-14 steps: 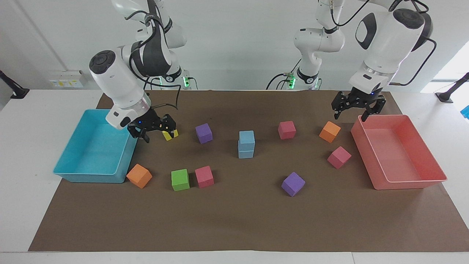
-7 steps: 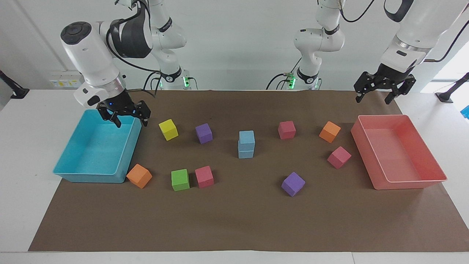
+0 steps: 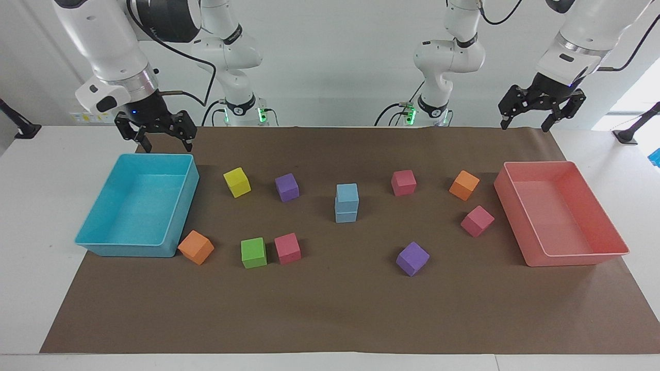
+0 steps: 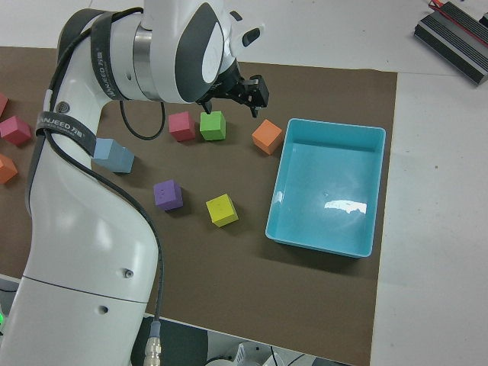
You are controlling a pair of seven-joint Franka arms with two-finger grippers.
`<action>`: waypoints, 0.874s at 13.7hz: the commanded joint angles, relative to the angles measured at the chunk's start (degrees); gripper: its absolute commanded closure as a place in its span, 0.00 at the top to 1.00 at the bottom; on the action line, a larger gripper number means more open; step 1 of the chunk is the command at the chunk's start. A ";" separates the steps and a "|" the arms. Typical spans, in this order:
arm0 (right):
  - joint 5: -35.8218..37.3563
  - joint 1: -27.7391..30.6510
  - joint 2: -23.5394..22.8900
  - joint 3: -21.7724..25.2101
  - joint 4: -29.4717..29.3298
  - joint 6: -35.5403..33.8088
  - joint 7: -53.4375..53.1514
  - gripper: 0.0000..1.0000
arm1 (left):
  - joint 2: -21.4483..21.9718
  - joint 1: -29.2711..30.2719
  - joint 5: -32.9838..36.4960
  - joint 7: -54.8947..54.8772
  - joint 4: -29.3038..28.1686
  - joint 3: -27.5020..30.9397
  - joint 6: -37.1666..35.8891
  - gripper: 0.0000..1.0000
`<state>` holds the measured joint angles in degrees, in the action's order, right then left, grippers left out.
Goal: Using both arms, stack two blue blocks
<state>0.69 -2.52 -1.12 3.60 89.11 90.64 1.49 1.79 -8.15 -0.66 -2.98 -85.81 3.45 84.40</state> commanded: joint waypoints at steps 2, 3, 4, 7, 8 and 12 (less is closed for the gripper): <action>1.69 0.41 0.33 -0.61 -4.99 -6.60 -1.40 1.00 | 1.99 0.68 0.22 0.08 -2.25 -0.38 -2.12 1.00; 1.08 0.41 1.98 -0.87 -4.12 -5.92 -1.23 1.00 | 2.33 0.68 0.22 0.26 -2.34 -0.38 -2.48 1.00; 0.37 0.49 2.09 -0.88 -3.77 -5.91 -1.05 1.00 | 2.42 0.68 0.22 0.26 -2.43 -0.38 -2.48 1.00; 0.02 0.14 2.00 -1.22 -3.94 -5.56 -1.32 1.00 | 2.51 0.68 0.22 -0.09 -2.87 -0.38 -2.22 1.00; -0.16 0.40 2.00 -1.23 -3.85 -5.82 -1.32 1.00 | 2.51 0.68 0.22 -0.18 -2.87 -0.38 -1.96 1.00; -1.66 0.50 2.52 -0.61 -3.68 -7.58 -1.40 1.00 | 2.51 0.86 0.22 -0.18 -2.87 -0.29 -1.95 1.00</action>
<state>0.01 -2.59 0.77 3.20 85.29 84.33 1.45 2.68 -8.02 -0.66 -2.94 -86.88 3.51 82.39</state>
